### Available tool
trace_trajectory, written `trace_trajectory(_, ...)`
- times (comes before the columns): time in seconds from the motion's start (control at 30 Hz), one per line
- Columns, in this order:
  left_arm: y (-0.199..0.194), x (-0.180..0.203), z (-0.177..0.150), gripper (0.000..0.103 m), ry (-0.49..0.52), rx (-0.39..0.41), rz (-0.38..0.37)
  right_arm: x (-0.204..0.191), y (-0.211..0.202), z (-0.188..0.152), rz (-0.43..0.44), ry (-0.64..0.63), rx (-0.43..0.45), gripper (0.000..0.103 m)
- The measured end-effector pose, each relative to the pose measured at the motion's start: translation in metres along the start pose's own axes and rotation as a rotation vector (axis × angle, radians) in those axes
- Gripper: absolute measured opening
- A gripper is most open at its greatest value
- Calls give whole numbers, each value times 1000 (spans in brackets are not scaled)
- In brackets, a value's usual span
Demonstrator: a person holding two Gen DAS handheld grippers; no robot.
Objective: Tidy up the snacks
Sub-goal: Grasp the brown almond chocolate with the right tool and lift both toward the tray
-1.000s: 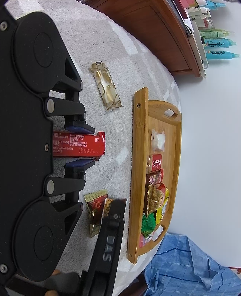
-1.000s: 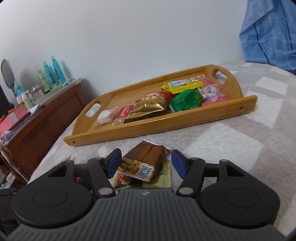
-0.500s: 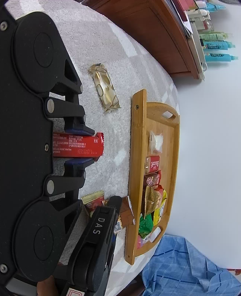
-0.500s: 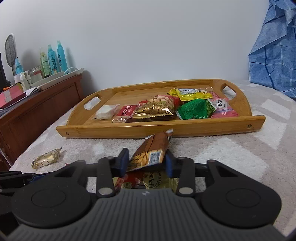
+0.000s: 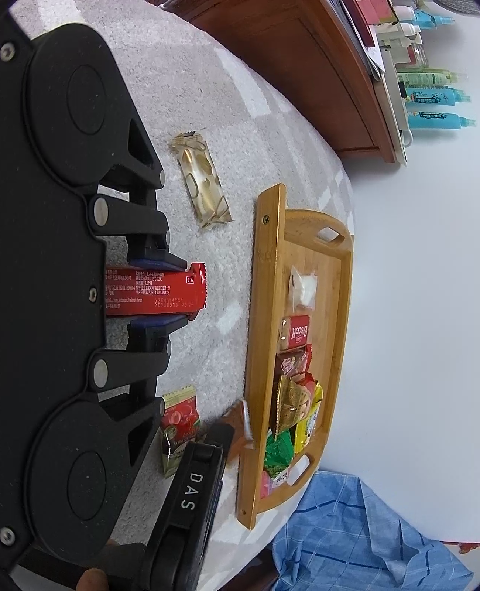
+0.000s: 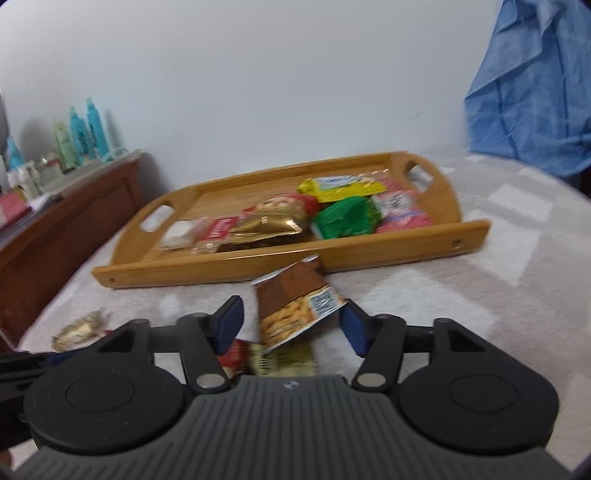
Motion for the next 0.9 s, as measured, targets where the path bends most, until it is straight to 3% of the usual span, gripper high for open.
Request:
trace_trajectory(0.1, 1, 1, 1, 23, 2, 2, -2, 5, -4, 4, -62, -43, 37, 95)
trace_trajectory(0.2, 1, 2, 3, 23, 7, 4, -7, 6, -3, 9, -79, -95, 50, 98)
trace_trajectory(0.3, 2, 3, 6, 23, 11, 6, -10, 2, 6, 10, -39, -138, 13, 98)
trace_trajectory(0.37, 2, 4, 9, 23, 12, 9, -14, -2, 12, 9, 7, -148, -29, 86)
trace_trajectory(0.4, 3, 5, 11, 23, 12, 11, -15, -5, 15, 7, 29, -146, -53, 73)
trace_trajectory(0.5, 3, 7, 15, 23, 12, 14, -24, -9, 19, 5, 42, -143, -84, 49)
trace_trajectory(0.63, 2, 8, 26, 23, 10, 26, -40, -11, 11, 8, 95, -95, -102, 48)
trace_trajectory(0.9, 7, 7, 77, 23, -3, 68, -79, -19, -9, 49, 141, -119, -17, 48)
Point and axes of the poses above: each gripper's, at about its wrist camera, not at the fingertips, and y roughly the way its jaws point, x to its right, z to its top, the point moved 8 cm from there along y, roughly the way its jaws point, and after that the axes turned 4 degrees about z, right-handed, at the moved point
